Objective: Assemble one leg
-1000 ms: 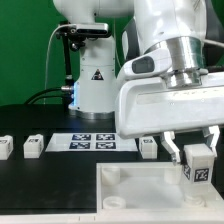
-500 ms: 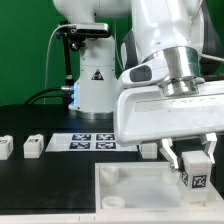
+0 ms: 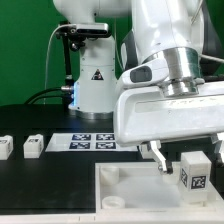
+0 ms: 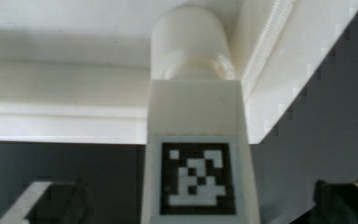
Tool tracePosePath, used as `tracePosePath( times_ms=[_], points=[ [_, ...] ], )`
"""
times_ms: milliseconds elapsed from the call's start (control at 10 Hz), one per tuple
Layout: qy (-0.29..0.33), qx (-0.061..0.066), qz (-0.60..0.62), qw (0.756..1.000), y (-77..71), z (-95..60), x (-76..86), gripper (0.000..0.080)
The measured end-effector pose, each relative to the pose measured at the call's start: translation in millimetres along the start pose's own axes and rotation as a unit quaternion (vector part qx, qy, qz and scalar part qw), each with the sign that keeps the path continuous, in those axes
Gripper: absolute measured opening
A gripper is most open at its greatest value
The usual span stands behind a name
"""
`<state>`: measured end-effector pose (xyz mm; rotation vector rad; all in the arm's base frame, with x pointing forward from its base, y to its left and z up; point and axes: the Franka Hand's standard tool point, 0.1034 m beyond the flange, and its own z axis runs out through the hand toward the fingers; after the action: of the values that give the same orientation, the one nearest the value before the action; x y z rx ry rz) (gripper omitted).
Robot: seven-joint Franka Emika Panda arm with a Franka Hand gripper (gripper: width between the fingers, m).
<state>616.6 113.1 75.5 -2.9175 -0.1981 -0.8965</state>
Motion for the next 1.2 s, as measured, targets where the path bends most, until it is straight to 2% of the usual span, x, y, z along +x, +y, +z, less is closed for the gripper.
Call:
tracePosePath(
  times_ms=[500, 700, 900, 1000, 1200],
  points=[
    [-0.004, 0.000, -0.001, 1.000, 1.1, -0.7, 0.3, 0.0649],
    [-0.022, -0.003, 0.000, 1.000, 10.5, -16.7, 16.0, 0.0649],
    [-0.050, -0.004, 0.003, 0.999, 24.0, -17.6, 27.5, 0.0649],
    [-0.084, 0.000, 0.007, 0.996, 26.2, -14.5, 26.9, 0.0649],
    [-0.199, 0.019, 0.017, 0.980, 15.0, -11.5, 28.5, 0.0649]
  ],
)
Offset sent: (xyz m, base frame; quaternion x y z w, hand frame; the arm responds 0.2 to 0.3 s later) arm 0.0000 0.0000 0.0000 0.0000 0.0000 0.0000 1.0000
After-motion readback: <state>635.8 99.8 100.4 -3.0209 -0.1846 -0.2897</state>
